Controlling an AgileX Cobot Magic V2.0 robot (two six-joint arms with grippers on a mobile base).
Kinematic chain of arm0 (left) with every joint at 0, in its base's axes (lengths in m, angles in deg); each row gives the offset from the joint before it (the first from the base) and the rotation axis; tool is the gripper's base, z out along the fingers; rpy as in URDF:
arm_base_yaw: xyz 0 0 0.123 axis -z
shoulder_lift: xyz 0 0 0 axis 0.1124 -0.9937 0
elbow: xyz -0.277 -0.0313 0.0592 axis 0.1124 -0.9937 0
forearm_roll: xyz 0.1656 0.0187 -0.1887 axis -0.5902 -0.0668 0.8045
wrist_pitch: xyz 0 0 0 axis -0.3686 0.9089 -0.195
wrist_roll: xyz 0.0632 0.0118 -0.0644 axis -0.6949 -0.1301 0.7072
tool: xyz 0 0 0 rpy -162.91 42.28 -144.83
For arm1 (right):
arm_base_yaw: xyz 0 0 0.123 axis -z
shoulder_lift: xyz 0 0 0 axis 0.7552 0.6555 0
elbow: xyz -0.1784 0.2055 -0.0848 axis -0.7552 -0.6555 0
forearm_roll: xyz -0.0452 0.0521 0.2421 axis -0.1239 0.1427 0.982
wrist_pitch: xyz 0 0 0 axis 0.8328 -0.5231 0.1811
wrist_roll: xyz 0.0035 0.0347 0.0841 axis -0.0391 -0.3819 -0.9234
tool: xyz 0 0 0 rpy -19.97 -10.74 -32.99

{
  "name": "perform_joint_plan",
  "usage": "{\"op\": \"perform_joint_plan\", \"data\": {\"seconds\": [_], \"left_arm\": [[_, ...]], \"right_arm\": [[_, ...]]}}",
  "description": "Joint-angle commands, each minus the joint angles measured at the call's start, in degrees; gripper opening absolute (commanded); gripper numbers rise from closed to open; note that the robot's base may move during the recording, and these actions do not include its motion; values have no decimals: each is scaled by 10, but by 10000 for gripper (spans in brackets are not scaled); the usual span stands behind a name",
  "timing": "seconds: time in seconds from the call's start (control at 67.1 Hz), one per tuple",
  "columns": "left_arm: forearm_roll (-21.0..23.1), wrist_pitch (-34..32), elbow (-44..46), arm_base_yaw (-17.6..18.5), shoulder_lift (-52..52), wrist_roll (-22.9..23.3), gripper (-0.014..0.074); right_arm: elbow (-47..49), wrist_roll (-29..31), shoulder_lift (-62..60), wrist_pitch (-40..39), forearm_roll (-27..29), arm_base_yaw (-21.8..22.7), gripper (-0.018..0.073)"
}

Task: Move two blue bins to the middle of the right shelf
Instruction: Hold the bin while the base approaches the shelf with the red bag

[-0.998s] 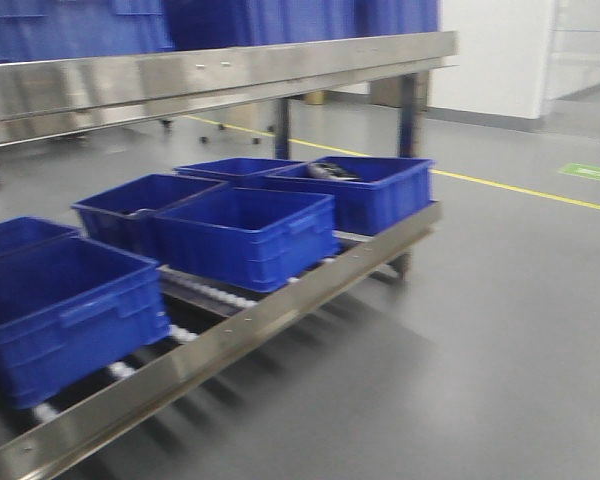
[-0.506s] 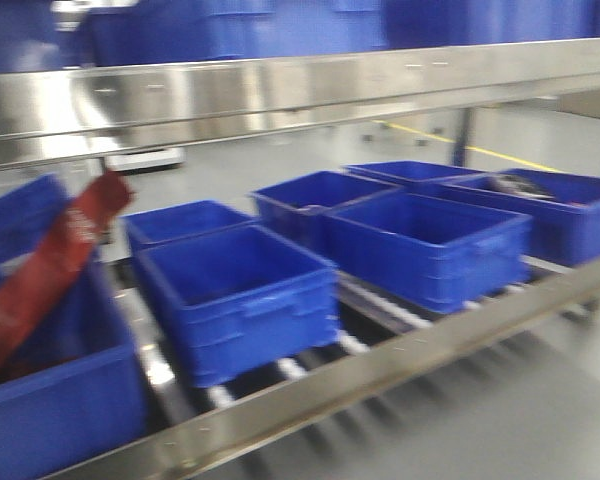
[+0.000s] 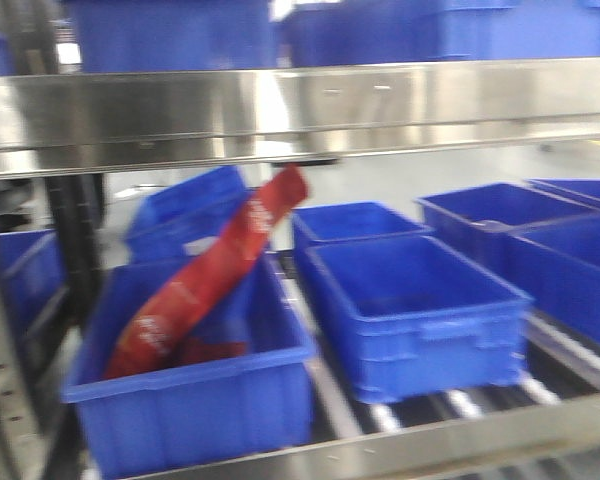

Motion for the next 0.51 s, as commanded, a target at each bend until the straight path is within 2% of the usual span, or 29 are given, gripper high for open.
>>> {"op": "perform_joint_plan", "data": {"seconds": [0.0,0.491], "left_arm": [[15,-77,10,-3,12,14,-111],[15,-77,10,-3,12,14,-111]], "right_arm": [[10,25,-11,-38,-11,4,-154],[10,25,-11,-38,-11,4,-154]]}}
